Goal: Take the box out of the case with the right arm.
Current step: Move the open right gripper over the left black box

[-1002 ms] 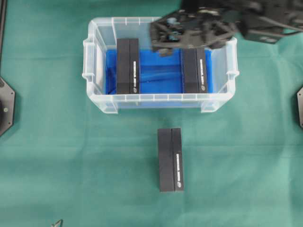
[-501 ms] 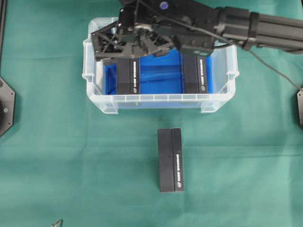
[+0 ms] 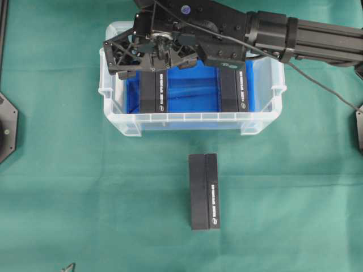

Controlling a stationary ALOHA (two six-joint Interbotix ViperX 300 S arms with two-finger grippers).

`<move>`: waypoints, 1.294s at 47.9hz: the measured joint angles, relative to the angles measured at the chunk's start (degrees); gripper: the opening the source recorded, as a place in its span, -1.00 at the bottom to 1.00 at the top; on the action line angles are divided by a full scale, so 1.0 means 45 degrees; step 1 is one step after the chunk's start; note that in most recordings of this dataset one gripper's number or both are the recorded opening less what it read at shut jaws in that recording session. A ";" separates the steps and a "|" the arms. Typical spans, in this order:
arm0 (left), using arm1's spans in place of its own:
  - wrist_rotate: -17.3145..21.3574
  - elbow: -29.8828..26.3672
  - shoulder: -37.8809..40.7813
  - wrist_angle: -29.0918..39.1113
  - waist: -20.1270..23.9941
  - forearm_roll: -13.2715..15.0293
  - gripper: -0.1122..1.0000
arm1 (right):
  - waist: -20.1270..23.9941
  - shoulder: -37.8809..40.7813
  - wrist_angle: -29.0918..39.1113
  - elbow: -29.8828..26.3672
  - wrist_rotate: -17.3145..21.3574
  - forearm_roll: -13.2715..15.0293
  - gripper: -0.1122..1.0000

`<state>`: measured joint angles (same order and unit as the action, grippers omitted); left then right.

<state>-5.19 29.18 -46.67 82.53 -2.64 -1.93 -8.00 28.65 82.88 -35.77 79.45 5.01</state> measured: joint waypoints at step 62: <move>0.0000 -0.0020 0.0000 0.0000 0.0000 0.0000 -0.80 | 0.0000 0.0117 -0.0508 0.0020 -0.0039 -0.0195 0.85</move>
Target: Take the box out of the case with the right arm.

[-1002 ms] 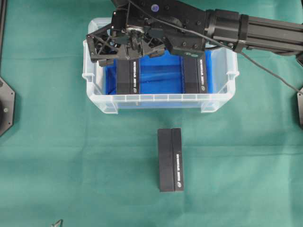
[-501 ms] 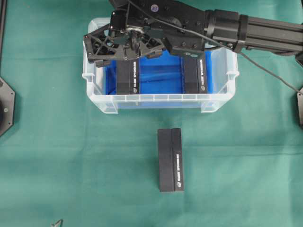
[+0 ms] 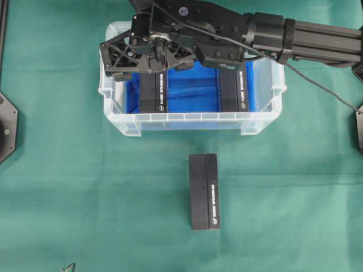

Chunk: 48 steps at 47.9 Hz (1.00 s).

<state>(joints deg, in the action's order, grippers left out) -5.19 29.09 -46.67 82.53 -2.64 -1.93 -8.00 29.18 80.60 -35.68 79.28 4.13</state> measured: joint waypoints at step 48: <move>0.0000 0.0000 0.0000 0.0000 0.0000 0.0020 -0.80 | 0.0000 0.0332 0.0000 -0.0020 0.0020 0.0059 0.85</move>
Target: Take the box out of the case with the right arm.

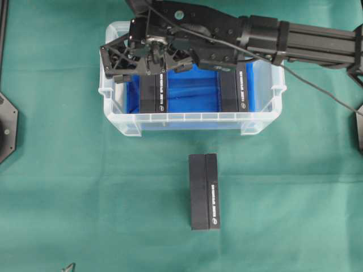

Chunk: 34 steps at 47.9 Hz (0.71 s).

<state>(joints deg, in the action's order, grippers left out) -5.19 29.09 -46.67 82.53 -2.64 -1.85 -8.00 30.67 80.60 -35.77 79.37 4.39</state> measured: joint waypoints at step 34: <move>0.0000 0.0000 0.0020 0.0000 0.0000 0.0000 -0.80 | -0.0137 0.0449 -0.0898 0.1270 0.0020 0.0137 0.85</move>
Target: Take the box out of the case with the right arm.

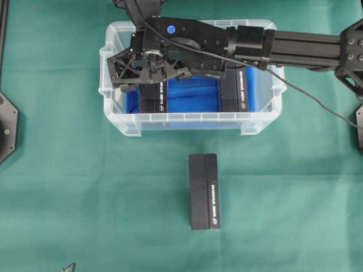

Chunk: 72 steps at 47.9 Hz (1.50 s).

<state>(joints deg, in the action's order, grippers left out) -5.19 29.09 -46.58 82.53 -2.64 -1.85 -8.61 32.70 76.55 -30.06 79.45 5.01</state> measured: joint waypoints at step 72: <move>0.0000 0.0000 0.0020 -0.0078 0.0000 -0.0020 -0.80 | -0.0078 0.0410 -0.0547 0.0332 0.0605 -0.0527 0.43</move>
<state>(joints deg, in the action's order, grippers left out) -5.19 29.09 -46.49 82.18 -2.64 -1.93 -8.96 34.54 74.09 -28.56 82.18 2.64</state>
